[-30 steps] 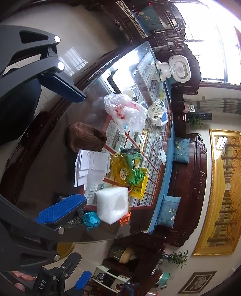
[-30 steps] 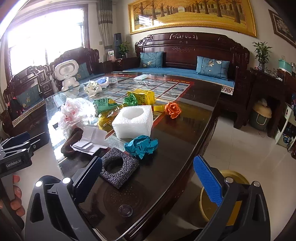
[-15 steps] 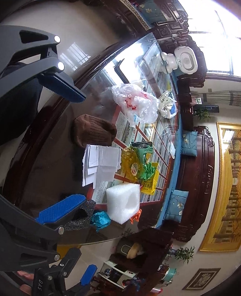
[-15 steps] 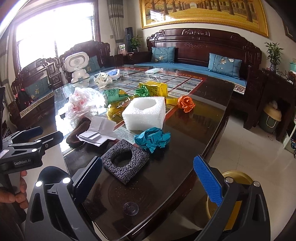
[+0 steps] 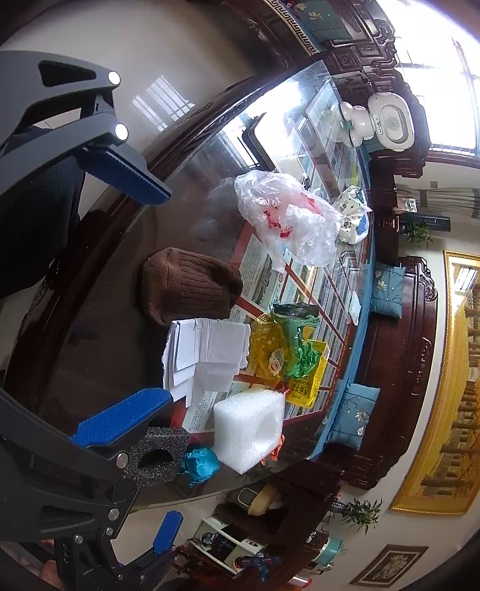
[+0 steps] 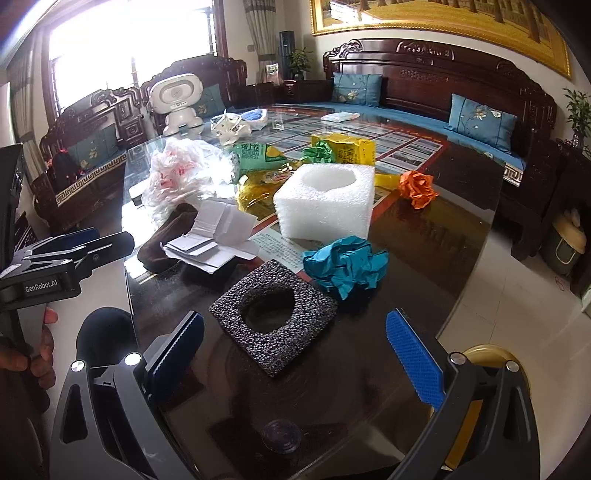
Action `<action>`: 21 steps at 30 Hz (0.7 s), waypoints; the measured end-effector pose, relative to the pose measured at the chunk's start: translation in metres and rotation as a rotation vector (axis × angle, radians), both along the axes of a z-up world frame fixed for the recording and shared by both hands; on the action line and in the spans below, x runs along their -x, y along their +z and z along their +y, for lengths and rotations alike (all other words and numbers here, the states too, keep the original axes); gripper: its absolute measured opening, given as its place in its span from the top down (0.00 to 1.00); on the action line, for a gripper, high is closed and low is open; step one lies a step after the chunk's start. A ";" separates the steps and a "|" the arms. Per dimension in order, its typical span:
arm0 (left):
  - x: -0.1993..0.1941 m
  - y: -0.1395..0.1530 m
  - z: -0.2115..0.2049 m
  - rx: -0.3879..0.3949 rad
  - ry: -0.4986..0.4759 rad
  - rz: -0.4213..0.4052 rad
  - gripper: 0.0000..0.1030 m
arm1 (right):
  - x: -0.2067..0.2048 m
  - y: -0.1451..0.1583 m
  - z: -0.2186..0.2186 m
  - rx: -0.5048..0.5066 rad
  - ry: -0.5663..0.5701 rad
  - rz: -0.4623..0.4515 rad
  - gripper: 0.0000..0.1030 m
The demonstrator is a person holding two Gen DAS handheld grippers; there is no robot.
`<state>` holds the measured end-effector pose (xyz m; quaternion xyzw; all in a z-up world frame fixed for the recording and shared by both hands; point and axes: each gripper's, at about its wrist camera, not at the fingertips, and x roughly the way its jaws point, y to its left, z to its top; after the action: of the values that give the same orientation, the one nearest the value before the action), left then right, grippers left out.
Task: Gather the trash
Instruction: 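Reach the left tool toward the brown knit cloth while the right tool approaches the black foam square, then grasp the brown knit cloth with the left tool while the right tool grasps the black foam square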
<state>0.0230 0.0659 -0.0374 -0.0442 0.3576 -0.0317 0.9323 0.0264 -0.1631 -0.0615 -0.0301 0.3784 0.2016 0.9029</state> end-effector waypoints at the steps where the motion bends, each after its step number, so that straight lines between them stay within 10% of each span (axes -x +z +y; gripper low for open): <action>1: -0.001 -0.001 0.001 -0.002 0.000 0.004 0.04 | -0.003 -0.003 0.003 0.002 0.006 0.011 0.08; 21: -0.005 -0.003 -0.013 -0.036 -0.047 0.005 0.04 | -0.022 -0.025 0.016 0.062 0.037 0.044 0.09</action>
<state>0.0284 0.0529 -0.0400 -0.0188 0.3613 -0.0471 0.9311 0.0479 -0.1470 -0.0862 -0.0609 0.4036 0.2069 0.8892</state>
